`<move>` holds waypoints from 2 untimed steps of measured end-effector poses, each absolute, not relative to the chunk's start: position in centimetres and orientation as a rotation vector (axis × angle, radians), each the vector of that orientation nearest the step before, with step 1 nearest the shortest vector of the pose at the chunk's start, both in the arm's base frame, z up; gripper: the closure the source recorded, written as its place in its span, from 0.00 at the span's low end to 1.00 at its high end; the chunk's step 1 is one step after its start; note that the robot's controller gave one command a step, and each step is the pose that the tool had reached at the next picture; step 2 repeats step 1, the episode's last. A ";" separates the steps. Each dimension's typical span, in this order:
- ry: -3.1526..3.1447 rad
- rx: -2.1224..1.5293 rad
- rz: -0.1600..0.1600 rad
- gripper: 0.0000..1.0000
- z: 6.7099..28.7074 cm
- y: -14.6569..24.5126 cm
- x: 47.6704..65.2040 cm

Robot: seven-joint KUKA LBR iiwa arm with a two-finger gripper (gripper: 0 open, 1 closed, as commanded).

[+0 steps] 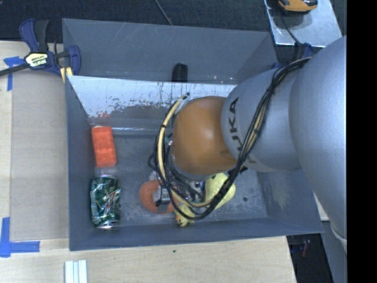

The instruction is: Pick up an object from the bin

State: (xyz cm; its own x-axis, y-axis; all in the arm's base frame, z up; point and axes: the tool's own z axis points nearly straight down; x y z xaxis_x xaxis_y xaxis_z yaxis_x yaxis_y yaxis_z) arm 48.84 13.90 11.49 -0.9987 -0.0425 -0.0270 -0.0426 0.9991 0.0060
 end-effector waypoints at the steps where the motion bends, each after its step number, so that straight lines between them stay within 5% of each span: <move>1: 3.040 -0.681 0.002 1.00 10.9 12.7 48.5; 2: 3.040 -0.681 0.002 1.00 10.9 12.7 48.5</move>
Offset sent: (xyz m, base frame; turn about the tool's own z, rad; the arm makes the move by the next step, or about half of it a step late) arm 0.0234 -0.0071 -0.0230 -0.7073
